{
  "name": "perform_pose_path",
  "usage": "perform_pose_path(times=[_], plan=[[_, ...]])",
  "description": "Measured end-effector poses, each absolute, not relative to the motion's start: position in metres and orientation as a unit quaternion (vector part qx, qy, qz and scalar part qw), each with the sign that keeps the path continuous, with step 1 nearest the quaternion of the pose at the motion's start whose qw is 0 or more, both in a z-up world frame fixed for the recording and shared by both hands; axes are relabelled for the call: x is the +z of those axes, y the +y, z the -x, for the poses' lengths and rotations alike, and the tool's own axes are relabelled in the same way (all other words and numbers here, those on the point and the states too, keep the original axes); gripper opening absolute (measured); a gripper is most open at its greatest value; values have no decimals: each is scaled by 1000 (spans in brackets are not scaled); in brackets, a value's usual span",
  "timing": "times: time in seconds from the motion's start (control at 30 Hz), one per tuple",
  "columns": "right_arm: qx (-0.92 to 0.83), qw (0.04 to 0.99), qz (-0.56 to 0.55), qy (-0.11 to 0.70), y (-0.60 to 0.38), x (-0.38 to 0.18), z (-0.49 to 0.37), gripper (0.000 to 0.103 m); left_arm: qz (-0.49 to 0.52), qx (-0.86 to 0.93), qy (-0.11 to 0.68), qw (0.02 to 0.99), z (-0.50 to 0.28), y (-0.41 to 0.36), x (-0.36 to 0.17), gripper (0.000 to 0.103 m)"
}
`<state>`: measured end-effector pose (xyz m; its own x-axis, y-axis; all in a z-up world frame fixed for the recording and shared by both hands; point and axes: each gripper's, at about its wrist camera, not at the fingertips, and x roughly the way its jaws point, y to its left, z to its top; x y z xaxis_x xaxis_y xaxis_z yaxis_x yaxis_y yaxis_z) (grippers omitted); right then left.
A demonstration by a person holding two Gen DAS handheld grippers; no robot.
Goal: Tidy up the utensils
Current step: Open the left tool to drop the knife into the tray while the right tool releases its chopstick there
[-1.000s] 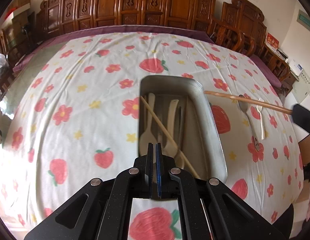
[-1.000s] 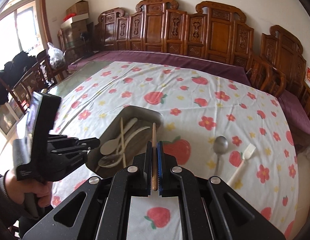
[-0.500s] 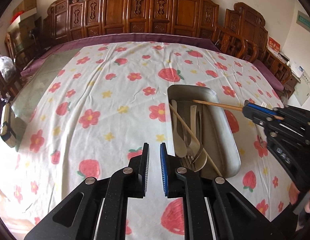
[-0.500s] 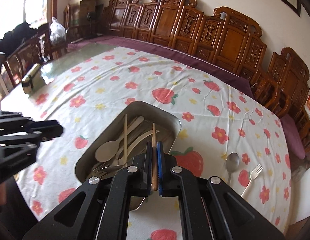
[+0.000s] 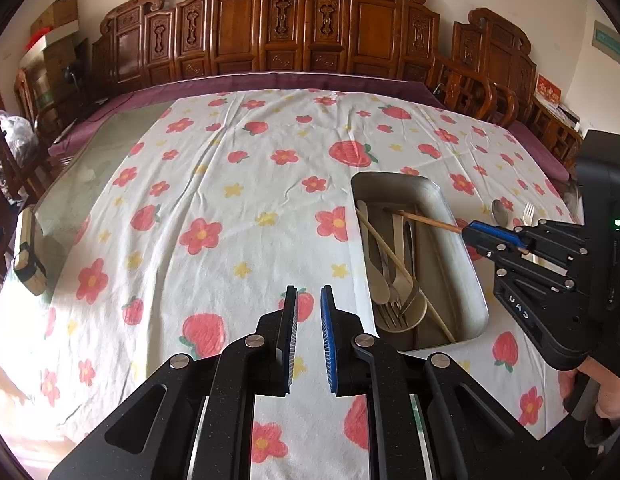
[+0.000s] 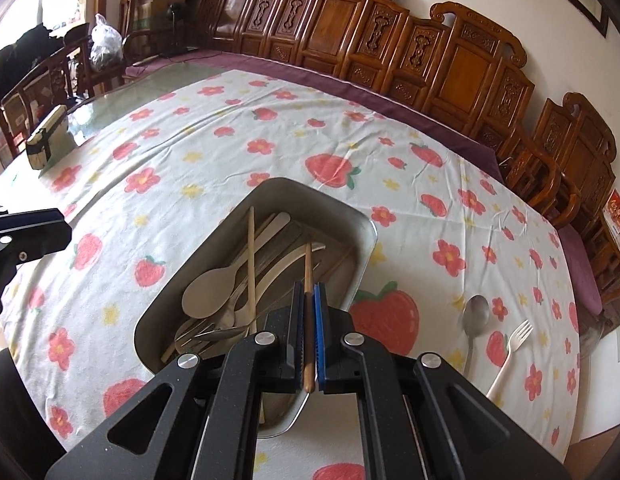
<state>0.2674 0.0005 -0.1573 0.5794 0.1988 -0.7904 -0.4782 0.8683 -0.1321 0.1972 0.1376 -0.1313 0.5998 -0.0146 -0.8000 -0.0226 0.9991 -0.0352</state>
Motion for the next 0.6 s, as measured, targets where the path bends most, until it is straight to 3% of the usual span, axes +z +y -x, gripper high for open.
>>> perform_pose_path(times=[0.17,0.23,0.5,0.6], plan=[[213,865,115,440,-3,-159,-271,11,22,4,446,895,-195,138,-130,12],[229,864,82,440,-8,-156,-270,14,22,6,444,896,-194,139,-130,19],[255,853,37,453,-14,-153,-271,18,22,7,440,898,-192,139,-127,20],[279,846,24,454,-15,-152,-270,32,19,6,441,897,-192,135,-127,20]])
